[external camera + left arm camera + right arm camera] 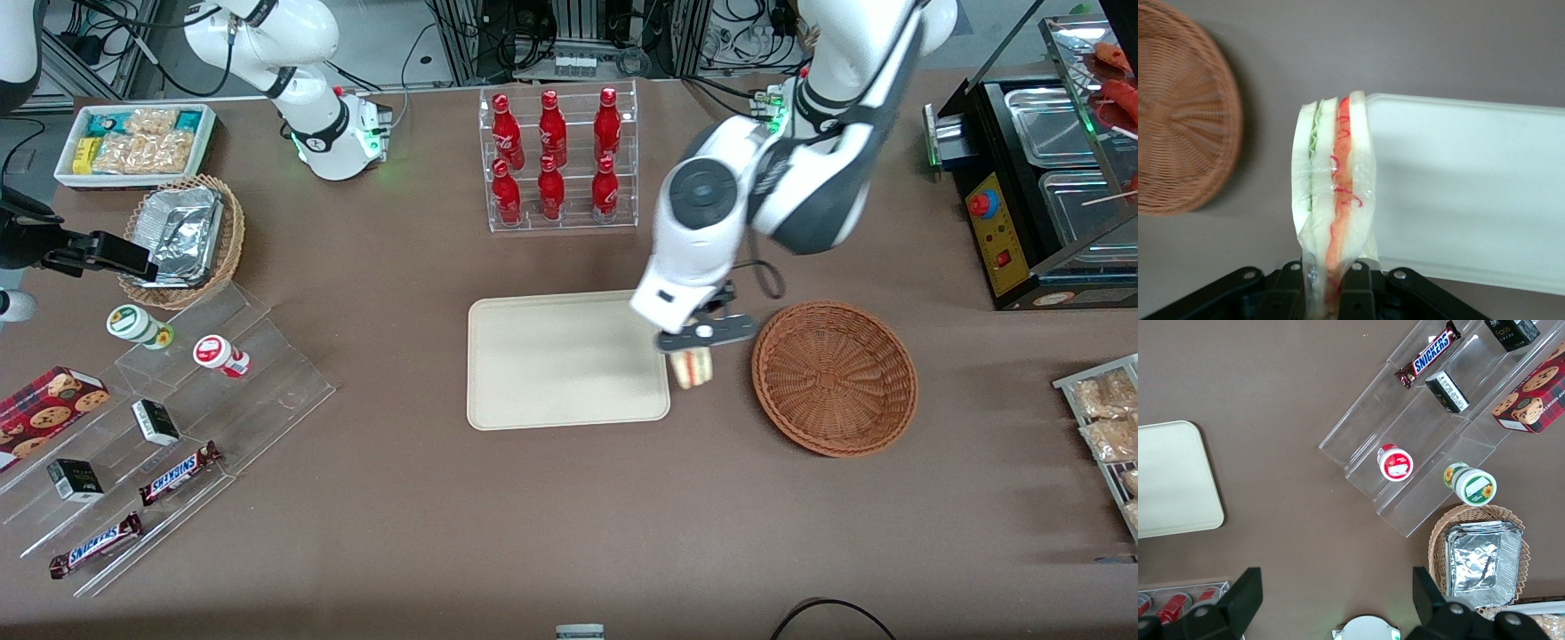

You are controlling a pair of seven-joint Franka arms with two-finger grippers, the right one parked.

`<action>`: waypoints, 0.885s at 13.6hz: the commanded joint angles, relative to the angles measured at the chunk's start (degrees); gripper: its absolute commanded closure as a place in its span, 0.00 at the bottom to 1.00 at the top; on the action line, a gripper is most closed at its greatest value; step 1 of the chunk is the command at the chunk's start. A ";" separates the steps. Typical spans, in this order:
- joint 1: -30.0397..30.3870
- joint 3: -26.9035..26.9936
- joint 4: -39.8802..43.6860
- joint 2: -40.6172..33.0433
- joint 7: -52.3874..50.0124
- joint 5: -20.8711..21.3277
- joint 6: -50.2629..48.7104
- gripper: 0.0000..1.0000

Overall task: Place sandwich from basket to tray
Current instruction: 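Lift the sandwich with the left gripper and carry it over the cream tray, then lower the held sandwich onto the middle of the cream tray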

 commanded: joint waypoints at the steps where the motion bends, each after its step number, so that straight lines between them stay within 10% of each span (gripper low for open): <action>1: -4.27 0.66 8.02 7.22 -1.17 0.32 -1.62 1.00; 12: -13.51 0.66 14.19 19.80 -2.23 0.67 7.51 1.00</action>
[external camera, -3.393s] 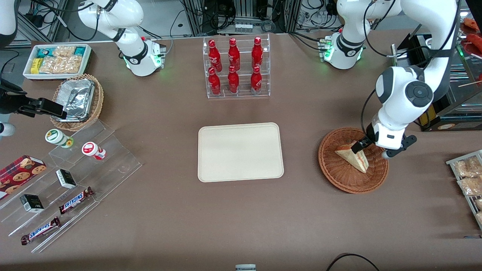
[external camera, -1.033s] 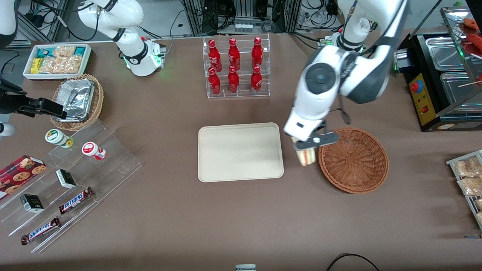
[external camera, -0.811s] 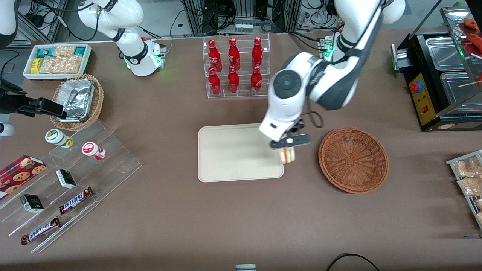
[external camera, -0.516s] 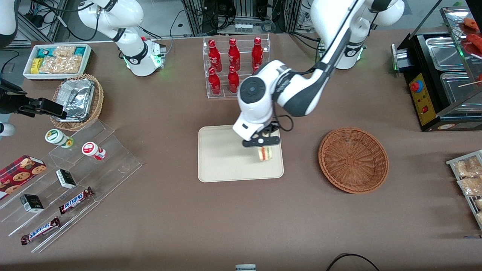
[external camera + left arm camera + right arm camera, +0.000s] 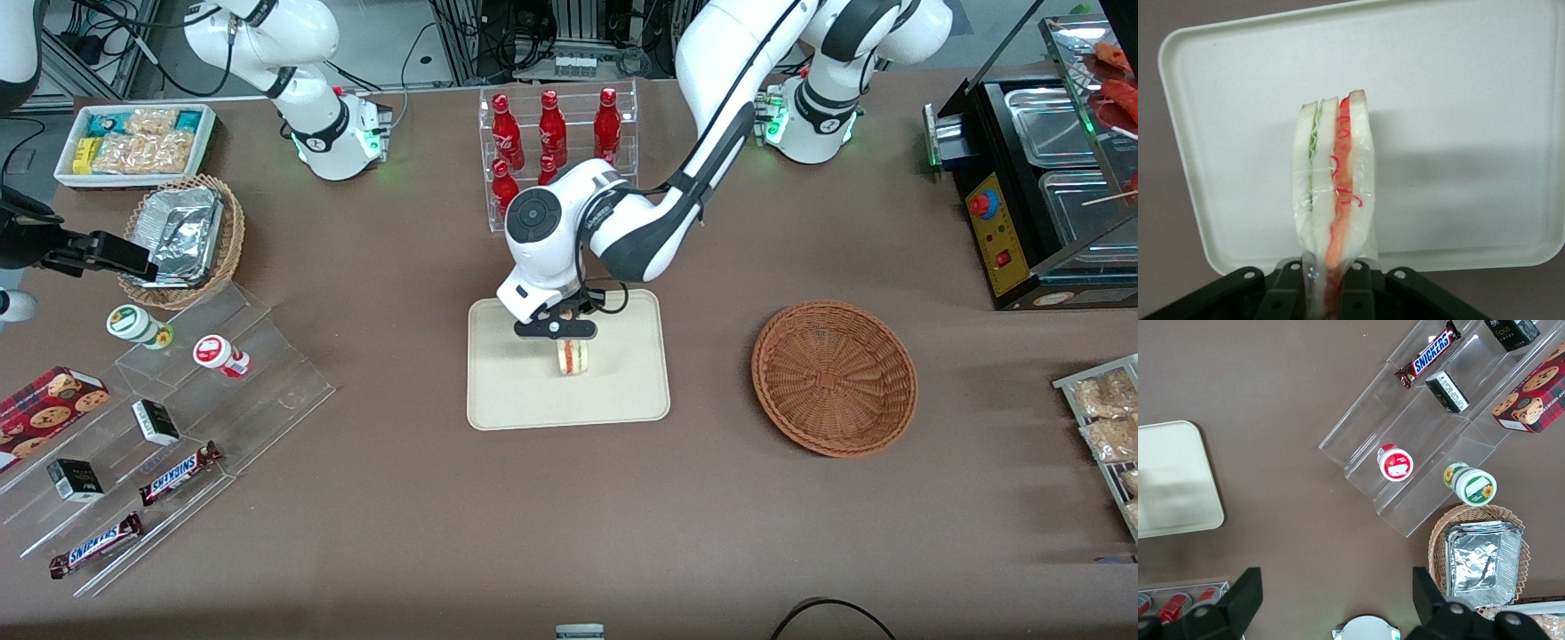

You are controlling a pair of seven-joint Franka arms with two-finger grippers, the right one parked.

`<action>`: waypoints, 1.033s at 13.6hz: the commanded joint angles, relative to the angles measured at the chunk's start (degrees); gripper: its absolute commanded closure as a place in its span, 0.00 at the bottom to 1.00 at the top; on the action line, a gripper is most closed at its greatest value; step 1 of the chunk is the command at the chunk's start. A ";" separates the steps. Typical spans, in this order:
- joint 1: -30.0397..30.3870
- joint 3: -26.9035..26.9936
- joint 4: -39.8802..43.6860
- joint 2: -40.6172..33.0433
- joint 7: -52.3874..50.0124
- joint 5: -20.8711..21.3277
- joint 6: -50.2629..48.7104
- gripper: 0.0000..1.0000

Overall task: Place sandwich from basket to tray
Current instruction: 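Lower the held sandwich onto the middle of the cream tray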

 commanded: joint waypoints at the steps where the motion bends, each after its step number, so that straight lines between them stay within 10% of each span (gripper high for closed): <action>1: -1.78 0.74 2.19 1.95 -0.76 0.76 1.28 1.00; 14: -2.40 1.10 2.54 5.82 -0.76 1.11 2.96 1.00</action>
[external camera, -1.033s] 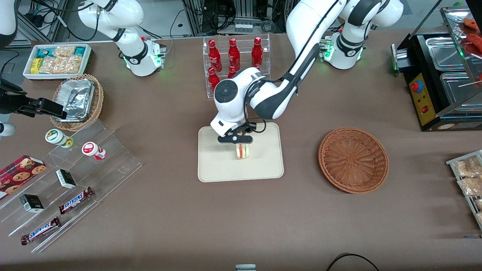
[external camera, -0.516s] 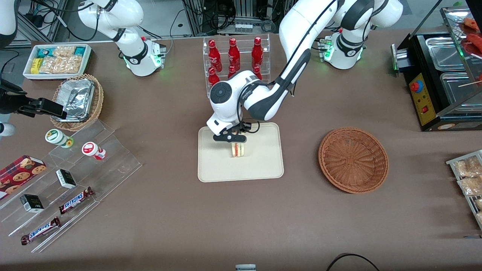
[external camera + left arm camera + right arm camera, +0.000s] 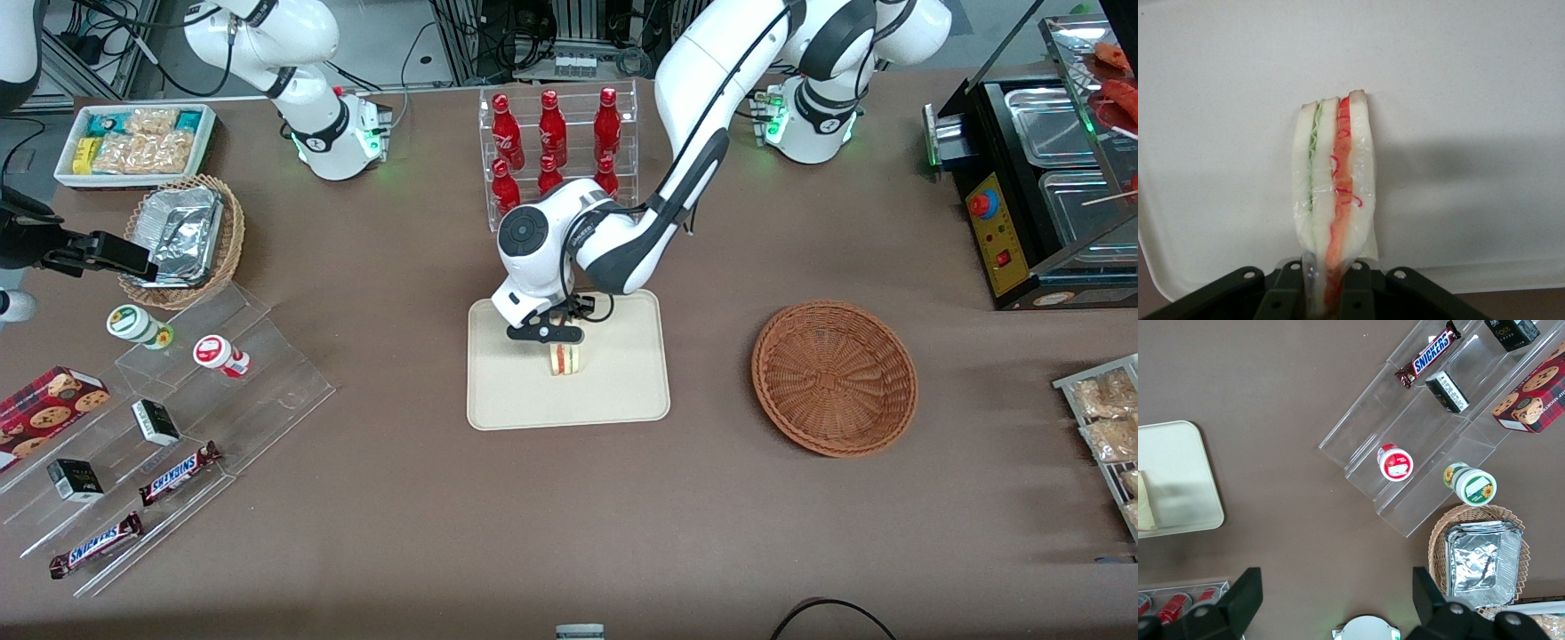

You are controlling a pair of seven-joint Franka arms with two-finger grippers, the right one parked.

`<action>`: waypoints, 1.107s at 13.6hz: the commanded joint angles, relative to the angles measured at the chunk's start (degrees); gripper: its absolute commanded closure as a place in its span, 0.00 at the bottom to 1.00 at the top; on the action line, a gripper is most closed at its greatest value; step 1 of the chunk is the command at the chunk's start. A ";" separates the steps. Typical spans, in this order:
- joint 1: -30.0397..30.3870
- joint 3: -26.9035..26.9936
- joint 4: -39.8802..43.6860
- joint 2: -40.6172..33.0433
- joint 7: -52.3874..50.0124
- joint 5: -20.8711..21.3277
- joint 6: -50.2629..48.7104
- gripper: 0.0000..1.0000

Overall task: Place sandwich from basket to tray
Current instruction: 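Lower the held sandwich onto the middle of the cream tray, then open the left gripper to release the sandwich on the tray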

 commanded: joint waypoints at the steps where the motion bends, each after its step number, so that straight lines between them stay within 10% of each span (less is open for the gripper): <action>1: -0.72 0.58 1.90 1.57 -0.76 0.83 -0.26 1.00; 4: -0.72 0.58 1.99 1.84 -0.85 0.83 0.96 1.00; 5: -0.72 0.58 1.99 1.84 -0.85 0.83 0.97 0.86; 7: -0.72 0.58 1.99 1.75 -0.76 0.83 0.88 0.01; 15: 3.14 0.84 1.11 -11.23 -5.68 0.04 -7.63 0.00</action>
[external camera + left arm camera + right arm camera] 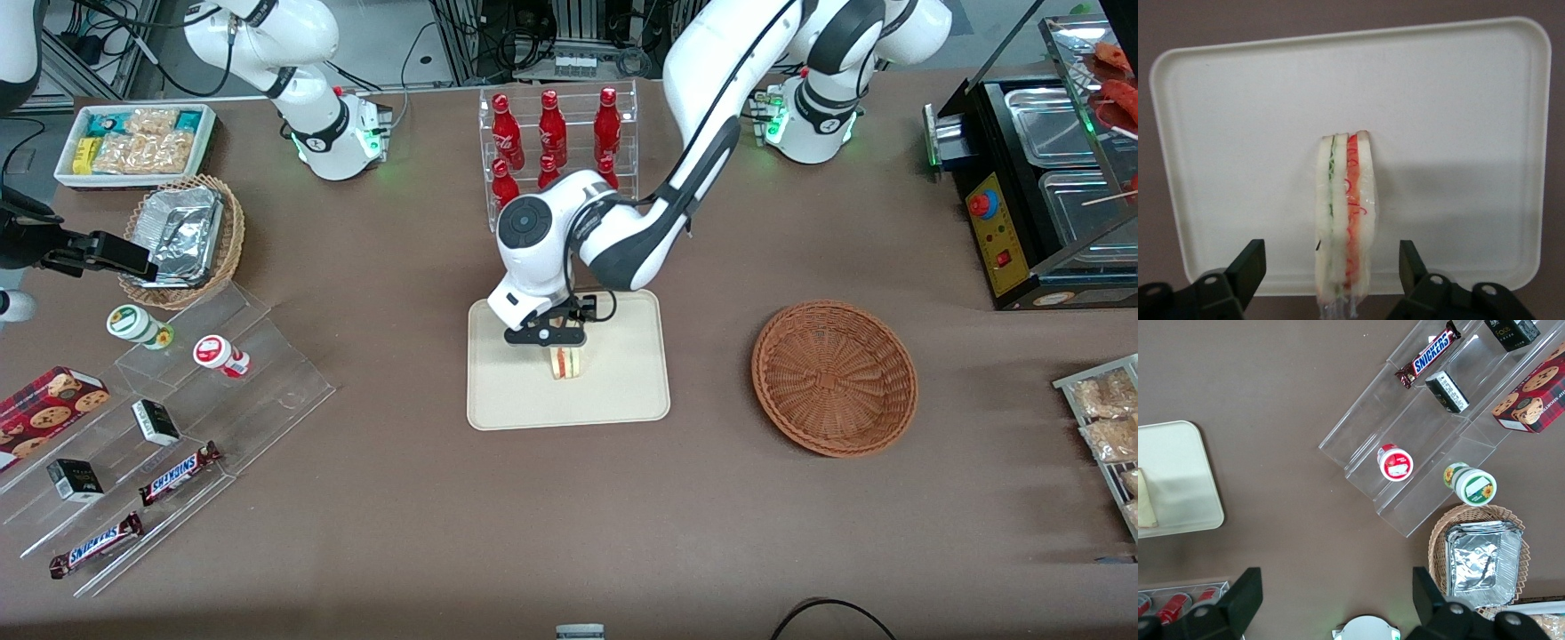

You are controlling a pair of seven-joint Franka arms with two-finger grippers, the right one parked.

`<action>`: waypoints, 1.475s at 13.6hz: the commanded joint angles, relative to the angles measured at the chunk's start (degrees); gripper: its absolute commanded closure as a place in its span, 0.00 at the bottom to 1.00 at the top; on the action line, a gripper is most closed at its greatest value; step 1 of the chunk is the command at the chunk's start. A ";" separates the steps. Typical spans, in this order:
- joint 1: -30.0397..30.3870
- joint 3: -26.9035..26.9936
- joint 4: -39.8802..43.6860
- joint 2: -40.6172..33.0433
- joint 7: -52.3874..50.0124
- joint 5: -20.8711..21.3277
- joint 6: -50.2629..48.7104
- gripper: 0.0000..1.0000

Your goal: Place sandwich from basket to tray

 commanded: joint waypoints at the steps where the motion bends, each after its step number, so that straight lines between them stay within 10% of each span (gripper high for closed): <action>1: 3.72 -0.06 -2.83 -9.81 -2.15 -0.18 -6.00 0.00; 9: 14.28 -0.06 -15.92 -34.86 11.01 -1.41 -19.63 0.00; 20: 38.61 -0.06 -16.02 -45.26 43.80 -3.96 -30.37 0.00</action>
